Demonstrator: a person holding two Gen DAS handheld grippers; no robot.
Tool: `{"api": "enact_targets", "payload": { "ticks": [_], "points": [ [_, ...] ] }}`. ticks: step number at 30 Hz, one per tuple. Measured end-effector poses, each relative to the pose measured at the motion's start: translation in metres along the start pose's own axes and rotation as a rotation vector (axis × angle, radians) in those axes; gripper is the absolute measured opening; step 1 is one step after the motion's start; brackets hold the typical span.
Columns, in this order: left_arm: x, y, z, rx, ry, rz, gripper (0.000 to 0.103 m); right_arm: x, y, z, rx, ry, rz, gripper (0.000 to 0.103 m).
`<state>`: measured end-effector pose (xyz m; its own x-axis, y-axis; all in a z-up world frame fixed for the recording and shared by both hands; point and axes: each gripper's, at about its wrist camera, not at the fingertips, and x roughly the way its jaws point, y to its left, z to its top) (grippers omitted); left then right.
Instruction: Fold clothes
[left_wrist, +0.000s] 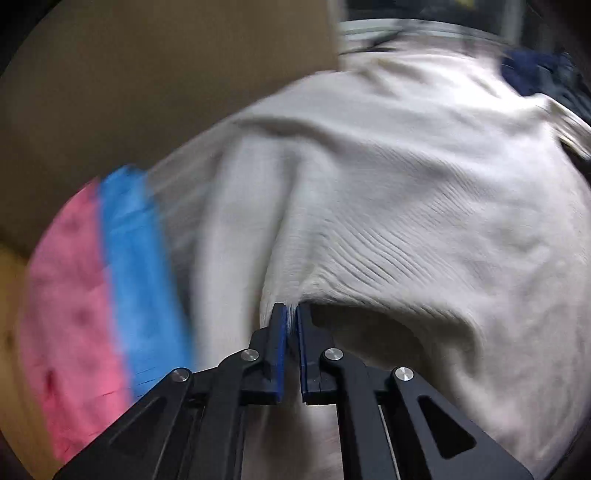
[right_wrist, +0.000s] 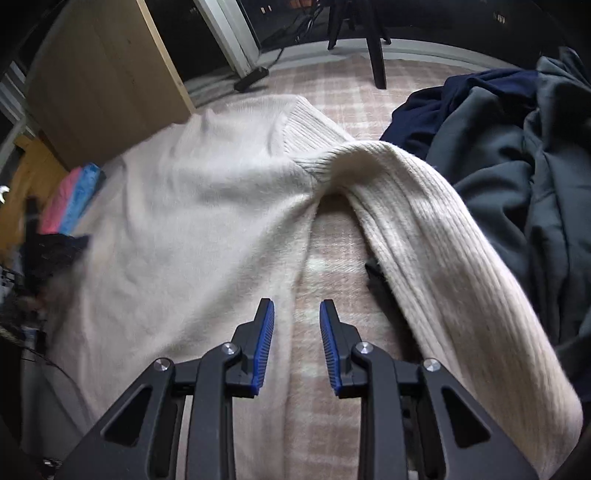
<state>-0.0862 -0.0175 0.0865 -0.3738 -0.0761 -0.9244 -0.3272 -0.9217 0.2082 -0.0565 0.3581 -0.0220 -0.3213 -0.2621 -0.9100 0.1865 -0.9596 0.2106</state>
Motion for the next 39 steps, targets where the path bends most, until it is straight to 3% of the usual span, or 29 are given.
{"api": "enact_targets", "payload": {
  "ticks": [3, 4, 5, 7, 10, 14, 19, 23, 29, 34, 39],
  "points": [
    [-0.009, 0.021, -0.006, -0.061, -0.004, -0.023, 0.002, 0.003, -0.009, 0.007, 0.035, 0.009, -0.015, 0.026],
    [-0.013, 0.018, -0.007, -0.042, -0.005, -0.056, 0.012, 0.003, -0.012, 0.010, 0.046, 0.011, -0.006, 0.026],
    [-0.018, 0.015, -0.007, -0.023, -0.005, -0.090, 0.028, 0.002, -0.014, 0.012, 0.049, 0.010, -0.005, 0.026],
    [-0.031, 0.010, -0.006, -0.010, -0.034, -0.136, 0.038, -0.005, -0.011, 0.020, 0.036, -0.012, -0.007, 0.026],
    [-0.047, 0.011, 0.004, -0.047, -0.082, -0.216, 0.039, -0.015, -0.004, 0.035, 0.031, -0.062, 0.008, 0.026],
    [-0.054, 0.005, 0.012, -0.053, -0.093, -0.232, 0.039, -0.017, 0.001, 0.051, 0.031, -0.069, 0.012, 0.026],
    [-0.081, -0.003, -0.006, -0.040, -0.130, -0.299, 0.042, -0.053, -0.020, 0.039, 0.097, -0.111, 0.072, 0.026],
    [-0.106, -0.019, -0.051, -0.058, -0.115, -0.346, 0.047, -0.096, -0.033, -0.002, 0.093, -0.097, 0.111, 0.038],
    [-0.135, -0.047, -0.140, -0.098, -0.035, -0.432, 0.054, -0.139, -0.039, -0.106, 0.079, -0.028, 0.233, 0.040],
    [-0.121, -0.081, -0.200, -0.193, 0.086, -0.510, 0.055, -0.098, -0.035, -0.189, 0.121, 0.098, 0.223, 0.040],
    [-0.103, -0.110, -0.217, -0.279, 0.135, -0.547, 0.054, -0.062, -0.015, -0.216, 0.072, 0.172, 0.216, 0.040]
  ]
}}
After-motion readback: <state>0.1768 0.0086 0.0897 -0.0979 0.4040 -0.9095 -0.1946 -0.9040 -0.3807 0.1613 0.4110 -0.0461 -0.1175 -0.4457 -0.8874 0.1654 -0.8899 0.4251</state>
